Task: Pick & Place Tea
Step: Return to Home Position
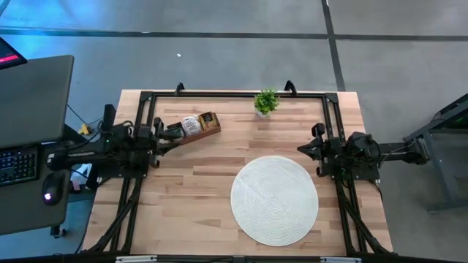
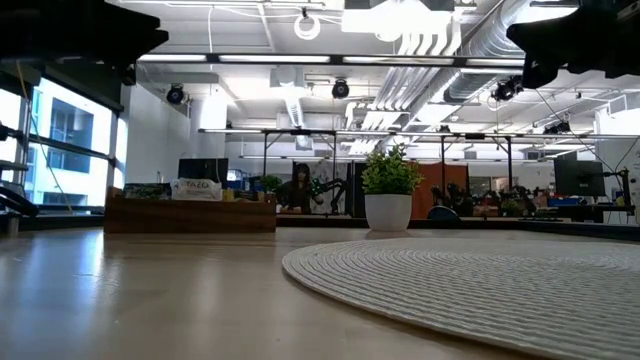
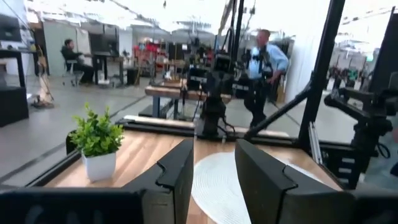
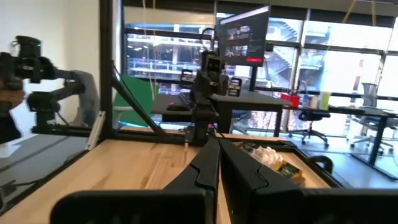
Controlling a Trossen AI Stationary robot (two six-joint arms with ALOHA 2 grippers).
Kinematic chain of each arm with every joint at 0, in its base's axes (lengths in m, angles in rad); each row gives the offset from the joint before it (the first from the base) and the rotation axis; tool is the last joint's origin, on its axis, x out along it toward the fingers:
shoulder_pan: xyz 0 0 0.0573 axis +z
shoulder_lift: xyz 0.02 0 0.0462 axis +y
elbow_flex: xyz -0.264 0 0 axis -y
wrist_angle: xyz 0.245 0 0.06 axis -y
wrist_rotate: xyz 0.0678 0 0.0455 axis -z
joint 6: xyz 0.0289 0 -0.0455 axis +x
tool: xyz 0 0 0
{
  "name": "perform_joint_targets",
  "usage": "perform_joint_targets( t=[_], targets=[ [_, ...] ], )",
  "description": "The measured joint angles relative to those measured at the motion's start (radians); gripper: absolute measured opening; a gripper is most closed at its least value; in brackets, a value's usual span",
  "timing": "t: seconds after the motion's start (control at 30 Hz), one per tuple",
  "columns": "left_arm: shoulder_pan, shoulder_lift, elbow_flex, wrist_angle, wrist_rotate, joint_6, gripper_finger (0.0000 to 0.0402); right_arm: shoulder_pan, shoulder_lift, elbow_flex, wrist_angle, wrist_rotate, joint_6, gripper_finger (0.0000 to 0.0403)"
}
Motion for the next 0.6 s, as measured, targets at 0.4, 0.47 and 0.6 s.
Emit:
perform_joint_targets(
  t=[0.4, 0.47, 0.6],
  targets=[
    [0.000, -0.059, -0.187, 0.103, -0.048, -0.019, 0.0117, 0.000, 0.000, 0.000, -0.024, 0.012, -0.001, 0.0011],
    [0.000, -0.058, -0.191, 0.085, -0.048, -0.026, 0.0117, 0.000, 0.000, 0.000, -0.038, 0.012, -0.001, 0.0011],
    [0.000, -0.055, -0.192, 0.007, -0.048, -0.027, 0.0117, 0.000, 0.001, 0.000, -0.058, 0.012, -0.006, 0.0011]
  ],
)
